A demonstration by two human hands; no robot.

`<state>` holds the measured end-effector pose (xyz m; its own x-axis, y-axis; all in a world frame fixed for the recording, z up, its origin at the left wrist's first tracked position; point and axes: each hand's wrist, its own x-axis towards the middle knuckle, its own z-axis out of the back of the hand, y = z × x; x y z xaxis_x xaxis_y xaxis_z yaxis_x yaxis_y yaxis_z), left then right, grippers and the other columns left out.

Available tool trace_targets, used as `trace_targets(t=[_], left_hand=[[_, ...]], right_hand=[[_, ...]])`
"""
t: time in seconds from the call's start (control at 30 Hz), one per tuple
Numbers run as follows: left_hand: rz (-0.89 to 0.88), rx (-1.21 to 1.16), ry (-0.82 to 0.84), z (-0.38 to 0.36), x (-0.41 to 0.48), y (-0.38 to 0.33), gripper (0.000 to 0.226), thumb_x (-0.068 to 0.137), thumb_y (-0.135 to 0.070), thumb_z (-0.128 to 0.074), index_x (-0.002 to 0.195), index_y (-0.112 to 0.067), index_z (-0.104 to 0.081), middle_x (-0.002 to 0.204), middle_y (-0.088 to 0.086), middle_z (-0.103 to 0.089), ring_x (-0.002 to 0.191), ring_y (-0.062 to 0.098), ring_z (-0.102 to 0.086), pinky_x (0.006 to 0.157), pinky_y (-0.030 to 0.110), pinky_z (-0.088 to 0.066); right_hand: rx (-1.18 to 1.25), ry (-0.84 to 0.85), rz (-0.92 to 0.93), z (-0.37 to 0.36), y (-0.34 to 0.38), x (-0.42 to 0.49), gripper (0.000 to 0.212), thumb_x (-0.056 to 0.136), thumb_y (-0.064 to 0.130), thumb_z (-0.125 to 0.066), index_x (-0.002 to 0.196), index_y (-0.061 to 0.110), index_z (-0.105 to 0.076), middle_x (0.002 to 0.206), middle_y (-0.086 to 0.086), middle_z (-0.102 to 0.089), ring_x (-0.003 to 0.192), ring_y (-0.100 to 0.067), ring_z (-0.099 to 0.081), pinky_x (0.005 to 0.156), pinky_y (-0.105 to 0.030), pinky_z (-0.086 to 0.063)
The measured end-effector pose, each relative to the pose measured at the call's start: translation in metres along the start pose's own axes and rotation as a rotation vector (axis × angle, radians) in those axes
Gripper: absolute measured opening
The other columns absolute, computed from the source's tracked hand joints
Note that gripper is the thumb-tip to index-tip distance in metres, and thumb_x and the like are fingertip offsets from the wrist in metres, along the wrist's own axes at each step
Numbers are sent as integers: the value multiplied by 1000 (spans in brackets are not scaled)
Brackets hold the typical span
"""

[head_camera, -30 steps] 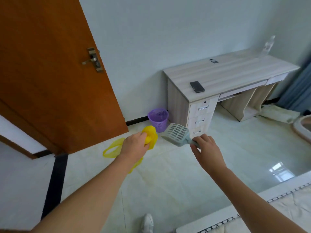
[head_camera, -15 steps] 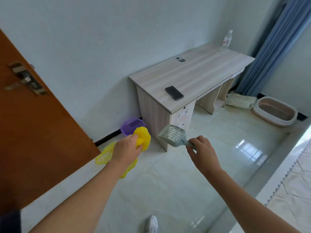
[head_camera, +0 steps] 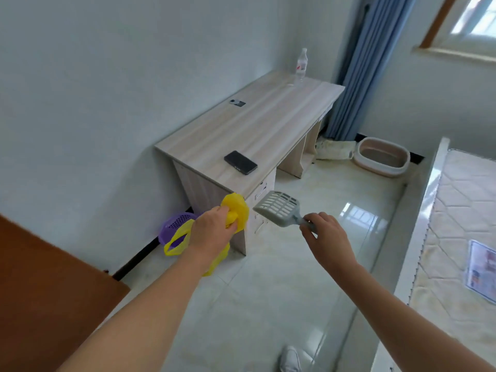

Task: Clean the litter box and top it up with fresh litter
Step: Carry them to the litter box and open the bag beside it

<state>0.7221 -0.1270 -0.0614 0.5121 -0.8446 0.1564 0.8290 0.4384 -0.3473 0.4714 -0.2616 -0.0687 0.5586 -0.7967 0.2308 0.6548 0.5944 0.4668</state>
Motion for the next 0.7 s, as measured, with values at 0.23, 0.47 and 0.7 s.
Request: trace_targets(t=[0.23, 0.47, 0.7], left_hand=[[-99, -34, 29, -19, 73, -48, 27, 94, -41, -58, 87, -17, -47, 84, 6, -61, 78, 30, -60, 62, 40, -48], [-135, 21, 18, -49, 176, -90, 27, 95, -38, -59, 84, -17, -47, 79, 4, -56, 72, 28, -58, 58, 33, -36], [-175, 32, 30, -77, 268, -156, 30, 93, -38, -60, 80, -16, -45, 76, 5, -58, 68, 28, -55, 55, 34, -37]], right_hand=[[-8, -33, -74, 5, -47, 41, 11, 92, 26, -65, 101, 19, -66, 86, 7, -56, 83, -15, -50, 69, -25, -37], [-5, -69, -96, 14, -118, 132, 12, 92, 26, -65, 101, 19, -67, 87, 7, -58, 82, -13, -50, 70, -24, -38], [-6, -150, -137, 51, -196, 208, 11, 92, 25, -65, 99, 17, -67, 85, 9, -54, 79, -12, -48, 69, -24, -36]])
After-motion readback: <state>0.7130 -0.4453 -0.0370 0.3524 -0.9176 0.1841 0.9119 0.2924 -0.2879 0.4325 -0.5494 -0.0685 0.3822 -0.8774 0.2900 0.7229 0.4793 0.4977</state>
